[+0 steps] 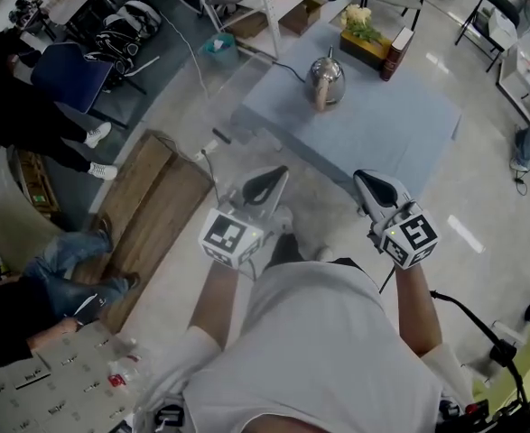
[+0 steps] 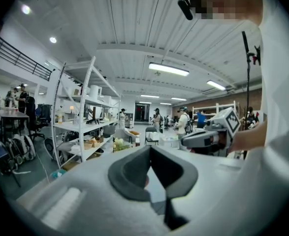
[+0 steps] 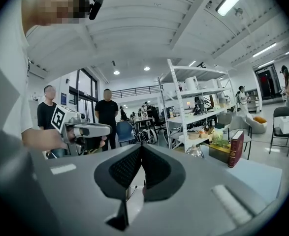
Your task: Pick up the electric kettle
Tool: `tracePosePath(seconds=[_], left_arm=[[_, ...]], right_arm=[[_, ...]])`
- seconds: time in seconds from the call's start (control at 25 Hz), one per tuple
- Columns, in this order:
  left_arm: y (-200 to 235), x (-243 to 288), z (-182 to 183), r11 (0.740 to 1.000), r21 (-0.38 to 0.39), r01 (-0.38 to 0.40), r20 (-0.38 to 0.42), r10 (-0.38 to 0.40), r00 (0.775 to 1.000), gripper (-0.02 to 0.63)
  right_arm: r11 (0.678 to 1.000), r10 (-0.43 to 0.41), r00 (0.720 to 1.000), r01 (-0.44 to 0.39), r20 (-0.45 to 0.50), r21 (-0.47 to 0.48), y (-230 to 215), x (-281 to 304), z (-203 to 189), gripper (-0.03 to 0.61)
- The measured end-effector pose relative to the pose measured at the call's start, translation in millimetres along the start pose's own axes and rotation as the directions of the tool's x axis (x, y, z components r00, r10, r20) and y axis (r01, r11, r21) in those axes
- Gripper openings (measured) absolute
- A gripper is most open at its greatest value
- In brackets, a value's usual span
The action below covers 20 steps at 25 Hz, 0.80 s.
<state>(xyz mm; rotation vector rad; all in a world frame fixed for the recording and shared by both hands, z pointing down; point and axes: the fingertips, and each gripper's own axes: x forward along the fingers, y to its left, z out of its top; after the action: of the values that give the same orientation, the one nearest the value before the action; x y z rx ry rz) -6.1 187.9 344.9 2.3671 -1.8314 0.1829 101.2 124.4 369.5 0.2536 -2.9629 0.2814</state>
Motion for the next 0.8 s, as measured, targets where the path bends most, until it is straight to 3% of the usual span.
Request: tracePosePath(seconds=[0.8], left_arm=[[131.8, 57.2, 10.5, 0.988, 0.006, 0.156, -0.01, -0.156, 0.988, 0.003]], right_arm=[[0.991, -0.131, 0.991, 0.132, -0.016, 0.031, -45.9, 110.6, 26.0, 0.005]])
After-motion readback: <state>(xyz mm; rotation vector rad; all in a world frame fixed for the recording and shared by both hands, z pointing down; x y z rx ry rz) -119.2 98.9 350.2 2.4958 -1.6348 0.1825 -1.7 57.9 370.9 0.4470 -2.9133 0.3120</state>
